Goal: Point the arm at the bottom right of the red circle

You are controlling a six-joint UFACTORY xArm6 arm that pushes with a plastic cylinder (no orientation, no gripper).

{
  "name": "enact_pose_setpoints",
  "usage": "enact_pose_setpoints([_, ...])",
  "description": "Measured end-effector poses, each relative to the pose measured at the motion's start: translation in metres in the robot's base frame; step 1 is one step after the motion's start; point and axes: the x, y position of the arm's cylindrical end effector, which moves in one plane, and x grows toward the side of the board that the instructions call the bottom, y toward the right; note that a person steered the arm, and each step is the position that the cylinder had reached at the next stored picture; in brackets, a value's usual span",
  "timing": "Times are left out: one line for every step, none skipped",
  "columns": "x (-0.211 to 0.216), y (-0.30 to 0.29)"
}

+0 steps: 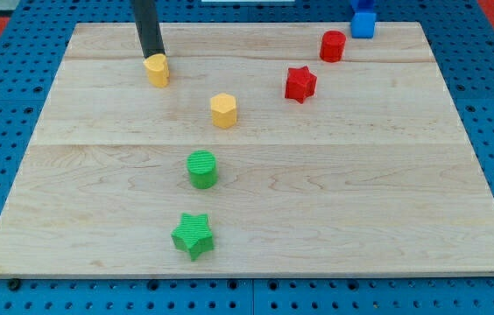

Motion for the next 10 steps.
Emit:
enact_pose_setpoints([-0.012, 0.03])
enact_pose_setpoints([-0.043, 0.12])
enact_pose_setpoints([-0.077, 0.16])
enact_pose_setpoints([-0.07, 0.179])
enact_pose_setpoints([-0.026, 0.141])
enact_pose_setpoints([-0.001, 0.156])
enact_pose_setpoints([0.009, 0.183])
enact_pose_setpoints([0.025, 0.194])
enact_pose_setpoints([0.029, 0.26])
enact_pose_setpoints([0.032, 0.318])
